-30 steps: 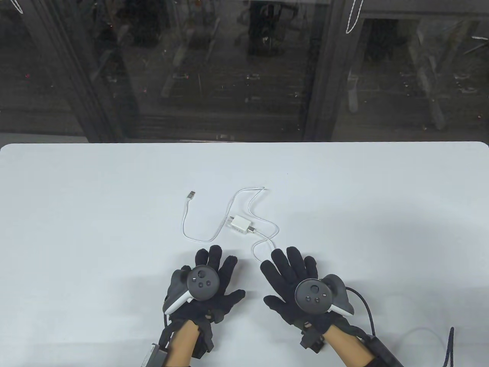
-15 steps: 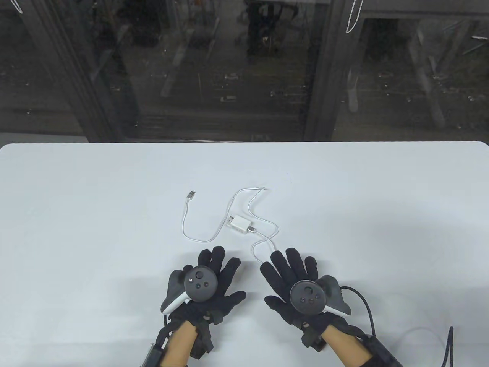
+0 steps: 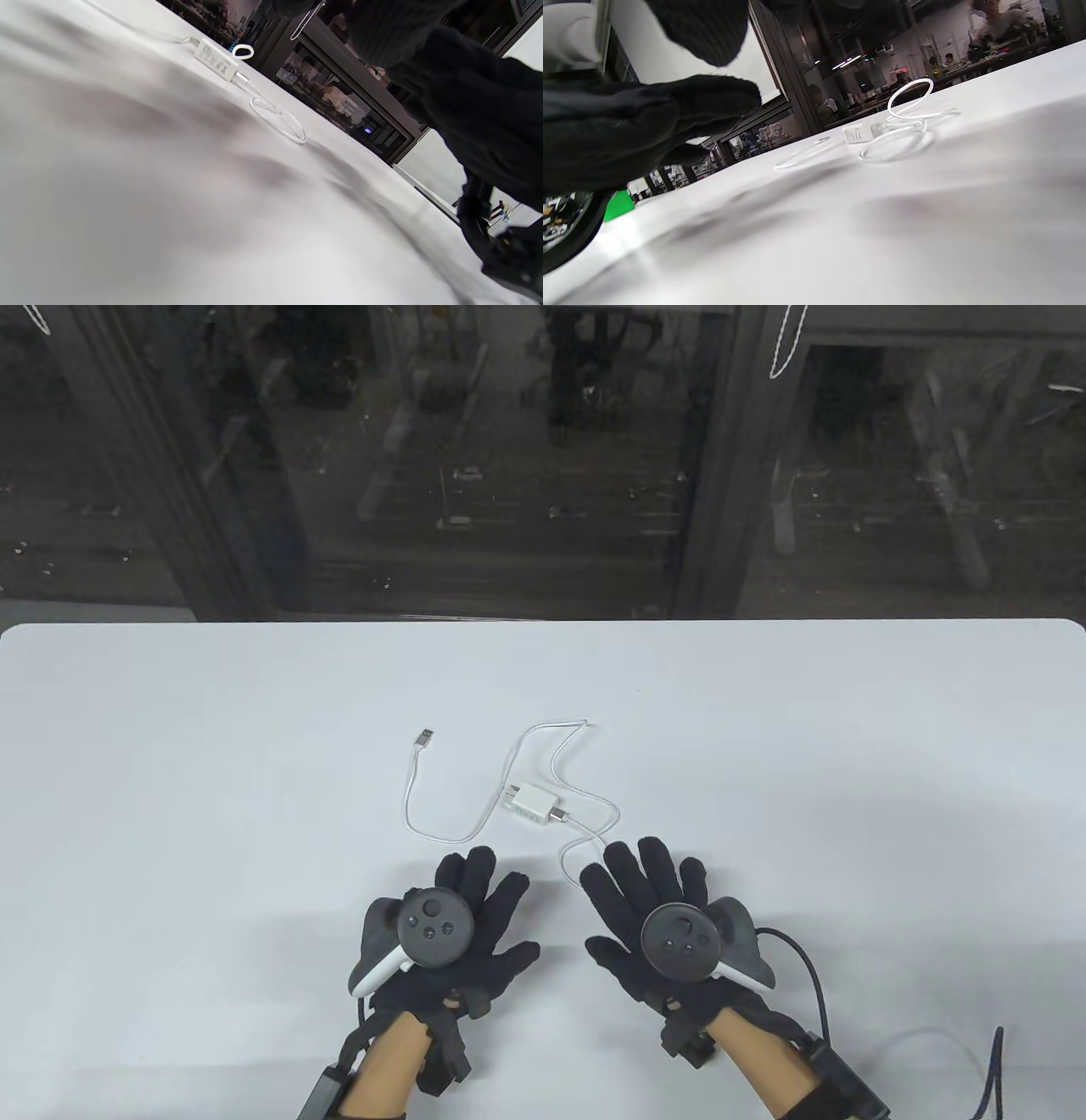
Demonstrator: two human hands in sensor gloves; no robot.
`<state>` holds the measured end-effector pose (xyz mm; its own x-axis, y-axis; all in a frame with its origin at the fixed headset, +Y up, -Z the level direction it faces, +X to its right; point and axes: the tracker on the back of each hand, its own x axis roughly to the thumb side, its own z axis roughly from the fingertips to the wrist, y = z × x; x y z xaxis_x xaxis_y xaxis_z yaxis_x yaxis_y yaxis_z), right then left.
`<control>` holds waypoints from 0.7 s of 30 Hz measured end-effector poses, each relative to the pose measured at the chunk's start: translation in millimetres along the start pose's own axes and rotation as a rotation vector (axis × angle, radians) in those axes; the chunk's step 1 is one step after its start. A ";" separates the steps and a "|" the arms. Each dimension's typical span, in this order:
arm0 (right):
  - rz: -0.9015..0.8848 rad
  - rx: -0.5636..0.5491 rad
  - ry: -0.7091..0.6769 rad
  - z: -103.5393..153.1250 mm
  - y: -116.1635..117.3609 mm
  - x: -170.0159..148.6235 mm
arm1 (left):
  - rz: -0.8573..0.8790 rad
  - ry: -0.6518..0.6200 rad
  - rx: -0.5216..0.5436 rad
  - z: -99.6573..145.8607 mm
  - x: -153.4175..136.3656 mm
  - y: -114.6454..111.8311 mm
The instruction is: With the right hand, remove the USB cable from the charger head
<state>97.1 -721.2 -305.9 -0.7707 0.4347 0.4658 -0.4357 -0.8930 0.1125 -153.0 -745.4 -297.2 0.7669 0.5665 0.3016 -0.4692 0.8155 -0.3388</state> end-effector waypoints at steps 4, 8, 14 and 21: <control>0.025 0.108 0.089 -43.3 -9.7 2.1 | 0.013 -0.008 0.007 -1.8 1.5 3.9; 0.043 0.294 0.194 -90.7 -8.3 0.3 | 0.018 0.000 -0.016 -4.7 0.0 4.2; 0.122 0.398 0.309 -150.2 11.4 -2.5 | 0.041 -0.018 -0.033 -7.0 -1.6 9.7; 0.284 0.441 0.430 -184.4 48.1 -11.2 | 0.034 -0.013 -0.034 -6.1 -1.8 13.2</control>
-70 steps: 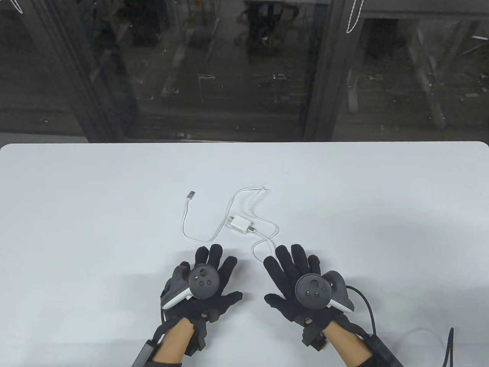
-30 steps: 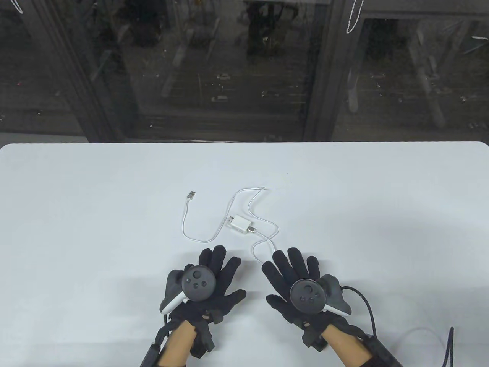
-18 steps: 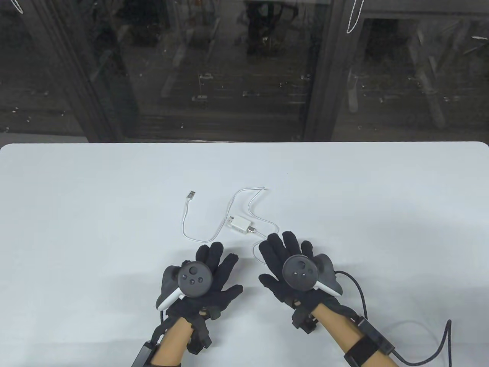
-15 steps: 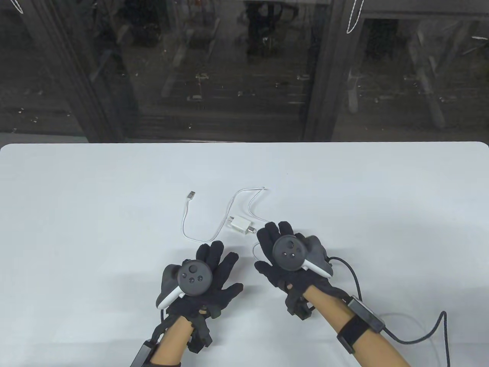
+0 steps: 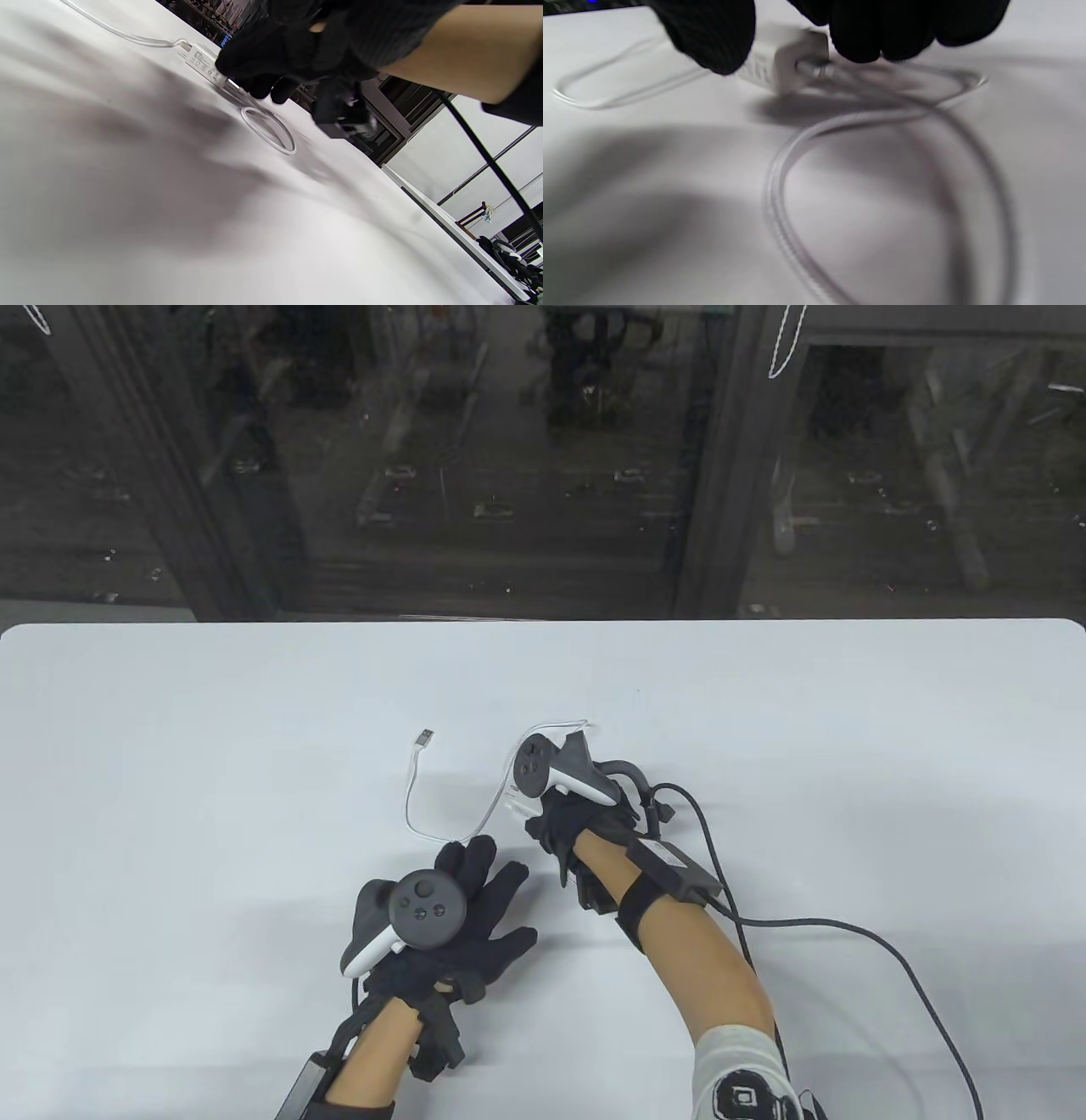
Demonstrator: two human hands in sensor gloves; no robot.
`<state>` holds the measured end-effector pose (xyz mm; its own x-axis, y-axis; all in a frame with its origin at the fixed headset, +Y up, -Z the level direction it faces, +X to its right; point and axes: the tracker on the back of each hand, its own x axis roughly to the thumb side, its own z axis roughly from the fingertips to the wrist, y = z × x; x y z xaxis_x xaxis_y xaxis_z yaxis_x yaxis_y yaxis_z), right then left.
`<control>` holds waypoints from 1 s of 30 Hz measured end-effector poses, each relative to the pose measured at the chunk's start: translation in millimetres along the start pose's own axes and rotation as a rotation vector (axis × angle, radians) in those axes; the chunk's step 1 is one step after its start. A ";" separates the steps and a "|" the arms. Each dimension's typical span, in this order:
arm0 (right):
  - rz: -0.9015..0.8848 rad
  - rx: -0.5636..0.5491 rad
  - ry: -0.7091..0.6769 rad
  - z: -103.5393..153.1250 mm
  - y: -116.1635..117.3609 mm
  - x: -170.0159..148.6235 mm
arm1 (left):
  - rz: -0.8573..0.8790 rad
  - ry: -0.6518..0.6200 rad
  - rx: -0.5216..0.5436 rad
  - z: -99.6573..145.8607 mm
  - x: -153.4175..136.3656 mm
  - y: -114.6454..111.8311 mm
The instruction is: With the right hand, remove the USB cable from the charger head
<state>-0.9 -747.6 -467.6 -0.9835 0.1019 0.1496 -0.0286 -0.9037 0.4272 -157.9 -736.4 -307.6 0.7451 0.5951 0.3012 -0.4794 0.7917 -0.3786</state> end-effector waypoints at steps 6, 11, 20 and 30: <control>0.177 -0.081 -0.020 -0.9 4.4 9.6 | 0.005 -0.004 -0.005 -0.2 0.3 -0.4; 0.057 -0.090 -0.107 23.8 -15.8 -2.6 | 0.000 0.017 -0.024 -1.6 -2.3 -2.4; 0.102 -0.323 -0.315 131.4 -60.4 -22.8 | -0.017 0.024 -0.045 -2.8 -1.0 -9.8; 0.070 -0.589 -0.456 207.9 -4.5 -39.6 | -0.013 0.019 -0.087 -2.4 1.9 -21.8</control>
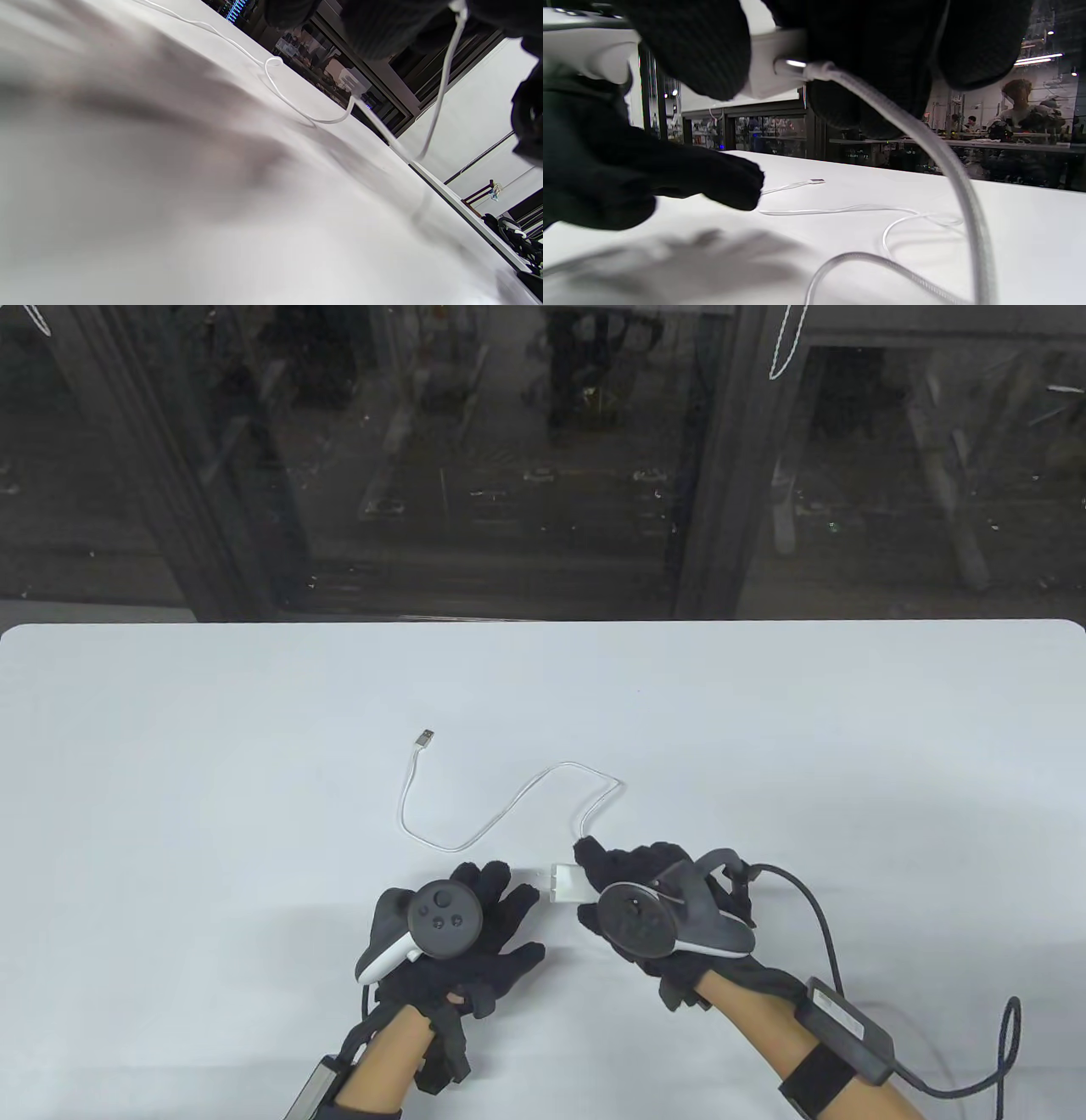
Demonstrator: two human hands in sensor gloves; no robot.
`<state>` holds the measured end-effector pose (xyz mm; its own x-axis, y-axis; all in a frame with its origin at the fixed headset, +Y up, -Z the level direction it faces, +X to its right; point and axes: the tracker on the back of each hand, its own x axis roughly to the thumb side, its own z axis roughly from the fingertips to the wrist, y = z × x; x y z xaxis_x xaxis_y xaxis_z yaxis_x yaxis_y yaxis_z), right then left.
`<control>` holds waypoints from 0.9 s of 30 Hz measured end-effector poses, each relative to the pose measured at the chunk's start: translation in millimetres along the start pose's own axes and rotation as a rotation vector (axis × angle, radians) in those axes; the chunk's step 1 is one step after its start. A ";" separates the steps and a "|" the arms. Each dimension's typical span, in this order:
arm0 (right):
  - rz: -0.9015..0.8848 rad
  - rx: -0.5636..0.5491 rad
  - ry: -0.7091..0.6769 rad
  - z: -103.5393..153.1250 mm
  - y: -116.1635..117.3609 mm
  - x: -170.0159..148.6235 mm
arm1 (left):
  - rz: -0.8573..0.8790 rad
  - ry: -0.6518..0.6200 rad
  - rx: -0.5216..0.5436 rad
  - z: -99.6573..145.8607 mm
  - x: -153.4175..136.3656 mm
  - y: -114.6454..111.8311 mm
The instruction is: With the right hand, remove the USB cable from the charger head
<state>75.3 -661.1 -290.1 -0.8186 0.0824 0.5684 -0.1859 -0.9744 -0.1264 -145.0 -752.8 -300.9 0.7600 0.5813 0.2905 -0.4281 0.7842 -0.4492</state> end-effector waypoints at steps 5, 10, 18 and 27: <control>-0.164 -0.018 0.075 18.0 43.8 -7.5 | 0.001 0.003 -0.006 2.0 0.5 -3.3; -0.212 0.016 0.084 30.3 59.9 -13.0 | 0.011 -0.015 0.006 3.1 1.2 -4.1; -0.440 -0.072 0.034 34.8 57.9 -17.0 | 0.172 -0.207 0.134 2.1 14.7 -7.8; -0.796 -0.019 0.046 34.6 63.8 -25.4 | 0.683 -0.327 0.227 -4.8 8.0 -22.2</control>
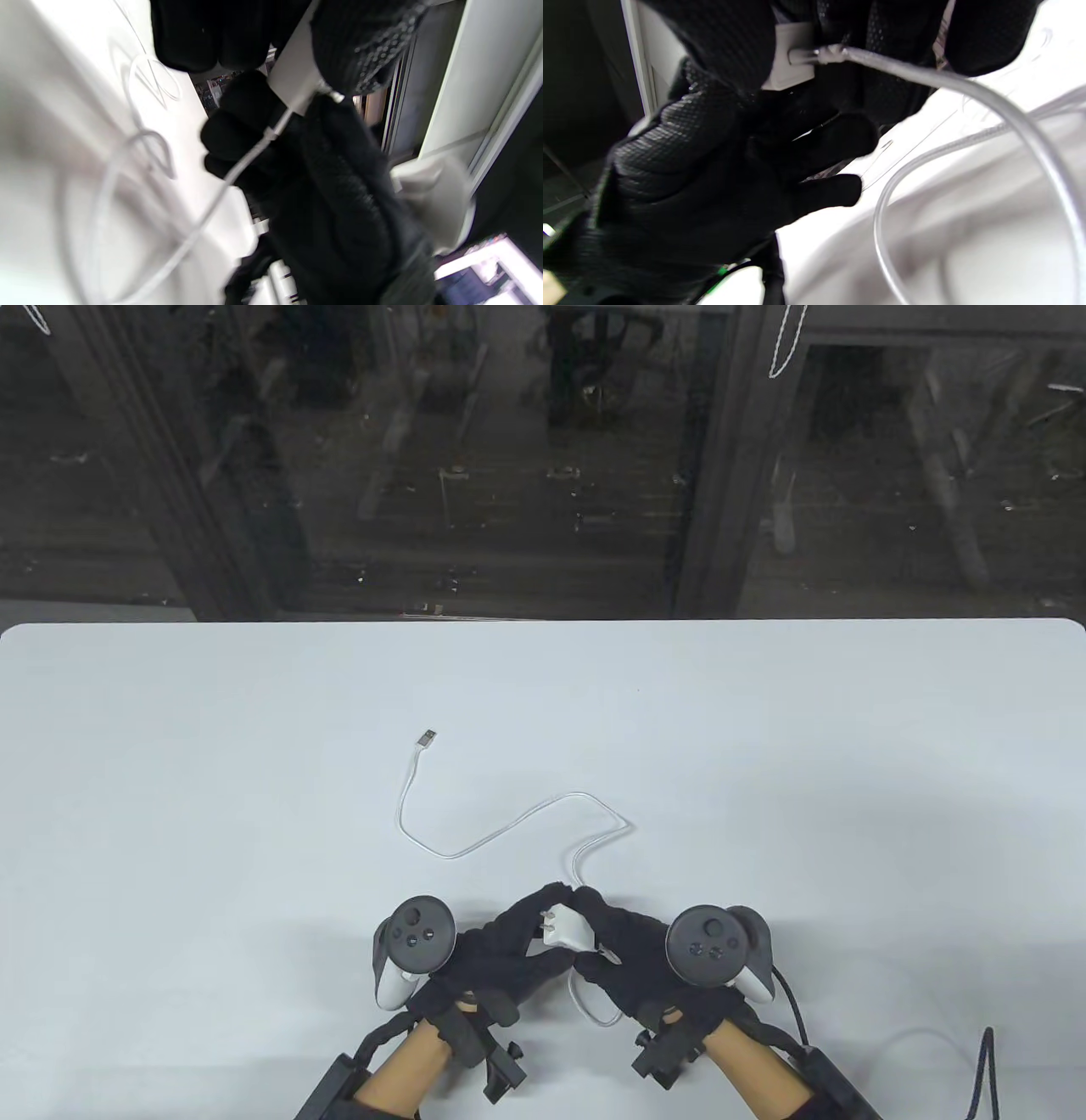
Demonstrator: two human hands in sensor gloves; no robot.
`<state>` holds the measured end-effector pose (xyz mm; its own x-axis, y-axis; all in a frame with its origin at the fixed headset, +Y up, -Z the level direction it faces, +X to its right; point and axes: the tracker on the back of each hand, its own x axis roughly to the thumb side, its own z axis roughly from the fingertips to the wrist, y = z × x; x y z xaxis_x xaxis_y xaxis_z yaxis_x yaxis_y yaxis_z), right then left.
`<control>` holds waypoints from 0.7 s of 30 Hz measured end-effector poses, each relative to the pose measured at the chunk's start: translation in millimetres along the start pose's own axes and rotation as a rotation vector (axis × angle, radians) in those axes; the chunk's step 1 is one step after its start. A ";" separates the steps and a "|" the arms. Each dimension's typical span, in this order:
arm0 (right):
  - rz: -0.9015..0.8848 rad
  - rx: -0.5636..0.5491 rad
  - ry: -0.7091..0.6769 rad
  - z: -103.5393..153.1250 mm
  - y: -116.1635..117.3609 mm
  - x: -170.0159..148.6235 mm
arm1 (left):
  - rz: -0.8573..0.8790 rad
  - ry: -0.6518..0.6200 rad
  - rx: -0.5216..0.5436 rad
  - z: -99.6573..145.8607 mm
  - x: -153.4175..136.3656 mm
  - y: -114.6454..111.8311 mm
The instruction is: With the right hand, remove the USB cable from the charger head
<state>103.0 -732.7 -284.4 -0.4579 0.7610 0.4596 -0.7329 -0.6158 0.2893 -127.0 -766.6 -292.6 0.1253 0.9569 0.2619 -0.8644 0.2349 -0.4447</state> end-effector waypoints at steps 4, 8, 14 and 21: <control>-0.030 -0.028 0.040 0.2 -0.3 -6.2 | 0.264 -0.022 0.074 0.4 -5.5 -0.2; 0.035 -0.087 0.014 -0.5 0.0 -2.6 | 0.408 -0.017 0.110 2.4 -10.9 -1.3; 0.224 -0.222 0.049 5.4 -8.1 -1.8 | 0.699 -0.091 0.259 0.4 -9.1 20.5; 0.266 -0.271 0.088 8.8 -15.8 -6.9 | -0.222 0.087 0.502 34.1 24.3 109.8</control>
<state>122.1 -730.0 -284.8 -0.6827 0.6040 0.4112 -0.6837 -0.7266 -0.0678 -235.5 -723.4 -305.9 0.3521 0.9094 0.2213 -0.9360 0.3425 0.0814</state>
